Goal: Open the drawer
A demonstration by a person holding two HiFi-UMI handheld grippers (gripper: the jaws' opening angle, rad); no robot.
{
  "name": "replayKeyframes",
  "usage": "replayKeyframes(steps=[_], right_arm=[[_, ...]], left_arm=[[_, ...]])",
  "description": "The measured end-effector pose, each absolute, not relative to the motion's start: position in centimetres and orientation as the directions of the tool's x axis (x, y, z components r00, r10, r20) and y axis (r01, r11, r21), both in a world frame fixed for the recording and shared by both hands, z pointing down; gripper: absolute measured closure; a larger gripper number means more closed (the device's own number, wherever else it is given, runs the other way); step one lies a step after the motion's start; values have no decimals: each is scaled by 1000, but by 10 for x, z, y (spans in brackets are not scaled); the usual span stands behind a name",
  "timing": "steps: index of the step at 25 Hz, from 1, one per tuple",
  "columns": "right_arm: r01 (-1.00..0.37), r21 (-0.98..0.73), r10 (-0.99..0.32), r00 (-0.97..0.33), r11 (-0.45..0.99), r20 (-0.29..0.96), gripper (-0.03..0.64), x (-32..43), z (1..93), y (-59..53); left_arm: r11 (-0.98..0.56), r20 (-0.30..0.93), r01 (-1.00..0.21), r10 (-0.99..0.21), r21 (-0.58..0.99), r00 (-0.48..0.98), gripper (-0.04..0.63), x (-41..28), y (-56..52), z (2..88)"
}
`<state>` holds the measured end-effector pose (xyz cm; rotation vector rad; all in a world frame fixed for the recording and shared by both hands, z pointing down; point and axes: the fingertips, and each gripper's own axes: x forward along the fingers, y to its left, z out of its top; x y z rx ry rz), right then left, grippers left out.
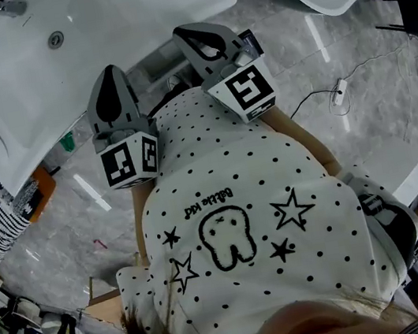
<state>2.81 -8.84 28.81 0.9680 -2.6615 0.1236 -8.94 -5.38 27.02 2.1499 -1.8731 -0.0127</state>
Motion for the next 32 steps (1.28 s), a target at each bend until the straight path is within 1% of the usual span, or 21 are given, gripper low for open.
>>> replayKeyframes(steps=[11, 32], right_arm=[[-618, 45, -598, -735, 785, 320, 603, 24, 287, -86], [-620, 54, -603, -736, 783, 308, 603, 24, 285, -87]], left_arm=[[-106, 177, -967, -973, 230, 149, 591, -90, -53, 270], [-104, 167, -966, -975, 235, 146, 591, -92, -55, 268]])
